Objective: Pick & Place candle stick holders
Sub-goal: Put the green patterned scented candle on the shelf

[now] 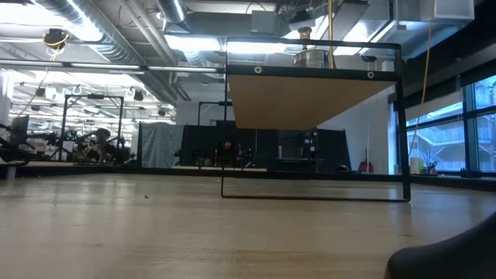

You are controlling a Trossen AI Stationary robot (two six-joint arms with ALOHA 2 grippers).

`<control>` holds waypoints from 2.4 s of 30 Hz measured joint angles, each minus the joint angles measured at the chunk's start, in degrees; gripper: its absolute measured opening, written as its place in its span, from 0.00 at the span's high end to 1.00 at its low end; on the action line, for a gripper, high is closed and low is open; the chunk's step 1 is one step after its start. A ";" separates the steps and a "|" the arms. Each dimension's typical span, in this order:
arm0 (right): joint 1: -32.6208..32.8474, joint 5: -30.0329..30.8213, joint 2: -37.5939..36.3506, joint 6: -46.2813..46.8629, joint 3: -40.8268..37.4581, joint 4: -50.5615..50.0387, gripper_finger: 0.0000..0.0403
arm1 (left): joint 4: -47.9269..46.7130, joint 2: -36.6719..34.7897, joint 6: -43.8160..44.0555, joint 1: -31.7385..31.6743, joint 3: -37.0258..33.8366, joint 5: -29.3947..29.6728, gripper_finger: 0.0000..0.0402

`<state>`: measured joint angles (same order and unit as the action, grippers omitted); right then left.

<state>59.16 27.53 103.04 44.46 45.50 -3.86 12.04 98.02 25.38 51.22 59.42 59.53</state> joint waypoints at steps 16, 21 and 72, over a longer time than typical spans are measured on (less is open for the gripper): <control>-3.80 1.62 0.09 -0.18 0.17 0.00 0.23 | -0.01 0.00 3.28 0.02 0.00 8.73 0.01; -5.65 1.23 0.13 -4.61 2.63 -1.66 0.22 | 0.01 -0.15 5.47 0.04 0.00 8.57 0.01; -12.67 16.96 0.00 -35.31 42.92 -46.34 0.26 | 7.79 -0.24 31.95 -7.26 -0.07 -1.36 0.01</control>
<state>46.49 44.49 103.04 9.15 88.41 -50.19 19.83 97.78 57.33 43.96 59.35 58.17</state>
